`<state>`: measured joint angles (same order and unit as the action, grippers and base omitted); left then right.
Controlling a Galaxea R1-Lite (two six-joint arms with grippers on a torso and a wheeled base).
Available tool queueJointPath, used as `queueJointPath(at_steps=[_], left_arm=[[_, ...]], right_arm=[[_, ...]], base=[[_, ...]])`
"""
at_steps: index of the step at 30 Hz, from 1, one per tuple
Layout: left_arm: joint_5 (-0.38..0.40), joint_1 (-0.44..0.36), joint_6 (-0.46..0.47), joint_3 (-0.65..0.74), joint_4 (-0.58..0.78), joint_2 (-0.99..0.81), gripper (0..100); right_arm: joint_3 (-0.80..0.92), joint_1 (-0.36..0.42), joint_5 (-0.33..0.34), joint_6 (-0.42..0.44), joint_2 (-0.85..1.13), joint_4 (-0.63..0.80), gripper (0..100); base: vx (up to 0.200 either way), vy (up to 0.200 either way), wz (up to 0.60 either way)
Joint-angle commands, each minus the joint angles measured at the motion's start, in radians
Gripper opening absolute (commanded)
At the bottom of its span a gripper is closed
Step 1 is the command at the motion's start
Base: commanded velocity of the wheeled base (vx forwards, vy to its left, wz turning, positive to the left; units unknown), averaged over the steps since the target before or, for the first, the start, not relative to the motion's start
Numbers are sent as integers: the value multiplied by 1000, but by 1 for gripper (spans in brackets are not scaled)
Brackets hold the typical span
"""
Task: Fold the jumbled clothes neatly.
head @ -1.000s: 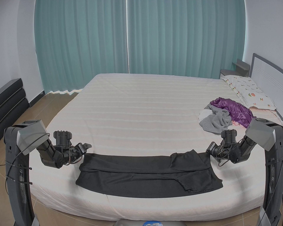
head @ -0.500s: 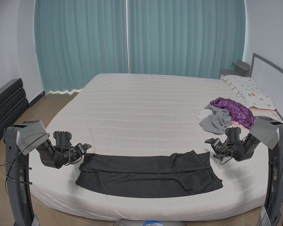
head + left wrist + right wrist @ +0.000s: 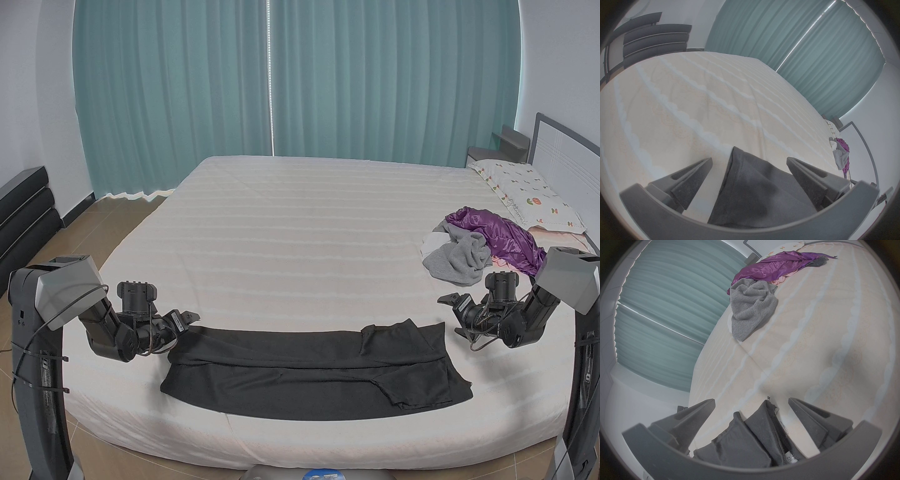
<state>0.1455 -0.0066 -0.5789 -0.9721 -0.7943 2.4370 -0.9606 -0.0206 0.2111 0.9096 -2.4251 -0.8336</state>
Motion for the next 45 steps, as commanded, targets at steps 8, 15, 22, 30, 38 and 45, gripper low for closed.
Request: queueJointPath(at_steps=[8, 15, 22, 30, 38, 45], left_arm=[[-4, -12, -101, 253, -2, -191, 100], [-58, -21, -111, 247, -5, -176, 100], [-60, -24, -113, 239, -5, -168, 100], [-115, -53, -113, 190, 0, -116, 100], [-190, -79, -114, 113, 10, -59, 100], [-201, -101, -114, 89, 23, -49, 0]], right_arm=[[146, 7, 8, 60, 155, -1, 100], [204, 16, 10, 66, 185, -2, 100], [214, 51, 8, 69, 176, -2, 100], [214, 65, 8, 71, 172, -2, 100], [212, 71, 7, 69, 158, -2, 100], [212, 71, 7, 69, 156, -2, 100]], base=[[0, 0, 0], [0, 0, 0], [-143, 0, 0], [0, 0, 0], [0, 0, 0], [0, 0, 0]])
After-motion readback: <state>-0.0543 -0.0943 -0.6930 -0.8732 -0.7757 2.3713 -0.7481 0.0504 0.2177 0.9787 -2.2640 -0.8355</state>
